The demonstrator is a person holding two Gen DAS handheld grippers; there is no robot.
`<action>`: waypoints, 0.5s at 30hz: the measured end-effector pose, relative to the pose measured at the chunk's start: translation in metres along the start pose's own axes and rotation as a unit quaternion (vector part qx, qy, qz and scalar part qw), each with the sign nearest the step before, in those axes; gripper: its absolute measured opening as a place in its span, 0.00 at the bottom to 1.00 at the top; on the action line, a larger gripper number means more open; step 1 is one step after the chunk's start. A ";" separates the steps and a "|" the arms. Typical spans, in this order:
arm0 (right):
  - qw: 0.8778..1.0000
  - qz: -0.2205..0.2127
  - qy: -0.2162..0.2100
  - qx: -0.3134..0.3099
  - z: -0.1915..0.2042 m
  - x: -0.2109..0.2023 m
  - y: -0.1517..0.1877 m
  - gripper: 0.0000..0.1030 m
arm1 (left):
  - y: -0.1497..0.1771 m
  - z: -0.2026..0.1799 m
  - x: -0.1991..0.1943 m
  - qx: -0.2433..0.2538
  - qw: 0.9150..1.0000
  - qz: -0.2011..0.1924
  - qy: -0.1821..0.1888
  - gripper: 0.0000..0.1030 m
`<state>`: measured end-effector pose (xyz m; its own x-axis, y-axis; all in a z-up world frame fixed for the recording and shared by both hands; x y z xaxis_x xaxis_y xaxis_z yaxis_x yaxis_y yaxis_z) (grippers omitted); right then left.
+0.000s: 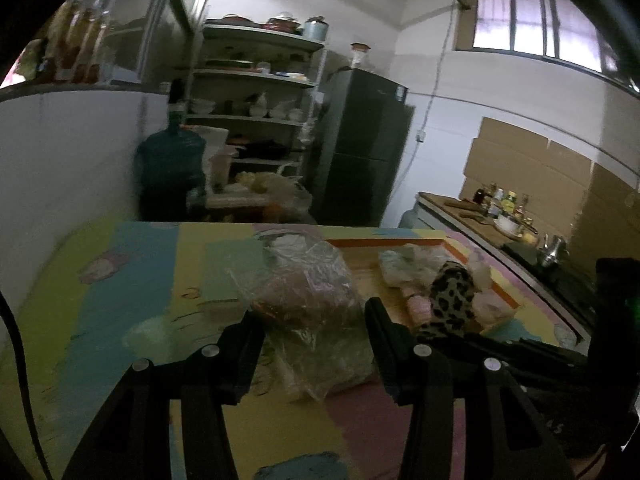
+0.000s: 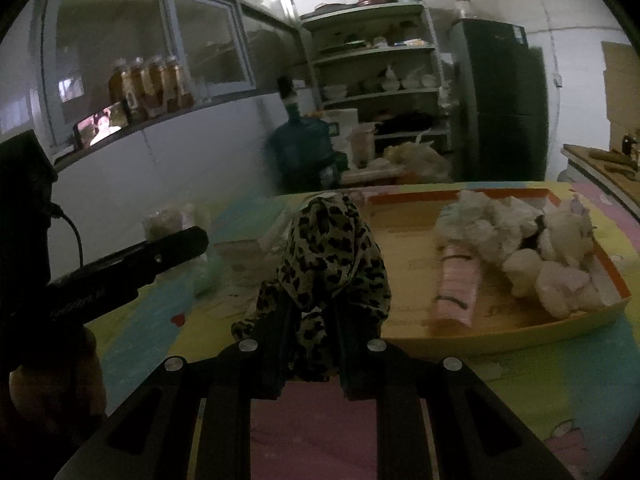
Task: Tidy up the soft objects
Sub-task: 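Carry the snack bag and leopard cloth over the cardboard tray with both grippers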
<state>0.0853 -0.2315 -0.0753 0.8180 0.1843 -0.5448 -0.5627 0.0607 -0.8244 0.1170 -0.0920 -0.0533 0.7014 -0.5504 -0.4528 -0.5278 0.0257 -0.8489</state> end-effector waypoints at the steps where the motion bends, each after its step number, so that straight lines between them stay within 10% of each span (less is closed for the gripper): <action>1: 1.000 -0.001 0.002 0.002 -0.004 -0.001 -0.001 0.19 | -0.001 -0.004 0.003 0.002 1.000 0.001 0.004 0.49; 15: 0.998 -0.030 0.049 0.034 -0.064 -0.015 -0.019 0.19 | -0.015 -0.060 0.047 0.023 0.998 0.001 0.055 0.49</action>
<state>0.0917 -0.2985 -0.0616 0.8564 0.0813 -0.5099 -0.5163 0.1356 -0.8456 0.1295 -0.1687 -0.0453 0.6424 -0.6378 -0.4249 -0.5052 0.0645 -0.8606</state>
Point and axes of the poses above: each gripper's, at about its wrist camera, not at the fingertips, and x roughly the way its jaws point, z to its left, y to its underside, the point moved 9 cm from there along x, roughly the way its jaws point, and after that the axes turned 9 degrees about y, right-handed, at the moved point
